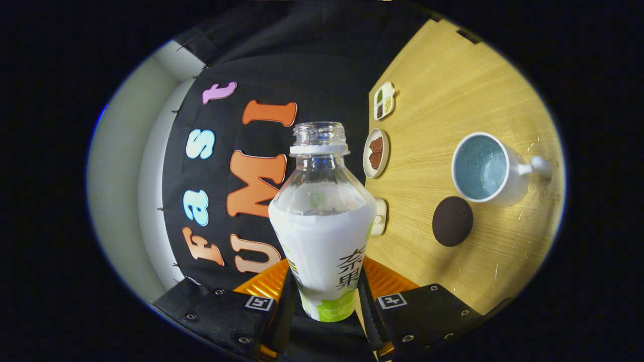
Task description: Take the bottle from table, then pour the juice into the cup, finally place the bottle on the coaster
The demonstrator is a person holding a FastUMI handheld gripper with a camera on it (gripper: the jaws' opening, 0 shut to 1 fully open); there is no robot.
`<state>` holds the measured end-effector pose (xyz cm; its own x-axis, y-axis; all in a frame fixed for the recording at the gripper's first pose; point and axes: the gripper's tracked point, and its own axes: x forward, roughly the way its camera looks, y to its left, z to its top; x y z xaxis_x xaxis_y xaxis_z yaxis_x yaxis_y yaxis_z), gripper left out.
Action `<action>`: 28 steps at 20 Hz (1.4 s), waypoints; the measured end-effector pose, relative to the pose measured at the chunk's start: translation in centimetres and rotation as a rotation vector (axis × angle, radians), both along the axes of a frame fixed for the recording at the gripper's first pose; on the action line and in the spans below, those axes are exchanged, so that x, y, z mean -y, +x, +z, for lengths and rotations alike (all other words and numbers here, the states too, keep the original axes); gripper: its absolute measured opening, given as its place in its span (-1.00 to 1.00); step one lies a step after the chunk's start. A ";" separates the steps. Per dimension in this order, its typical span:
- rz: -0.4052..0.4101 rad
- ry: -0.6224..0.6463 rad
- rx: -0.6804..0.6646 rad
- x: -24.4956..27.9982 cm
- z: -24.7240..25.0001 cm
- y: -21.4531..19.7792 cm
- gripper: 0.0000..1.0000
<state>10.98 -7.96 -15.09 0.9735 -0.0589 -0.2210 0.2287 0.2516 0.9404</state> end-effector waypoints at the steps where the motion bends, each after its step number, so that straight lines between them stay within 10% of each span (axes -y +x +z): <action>1: 0.013 -0.066 -0.013 -0.2 0.1 0.1 0.20; 16: 0.070 -0.987 -0.258 1.6 1.1 2.4 0.21; 28: 0.053 -1.251 -0.481 5.2 -7.4 5.0 0.22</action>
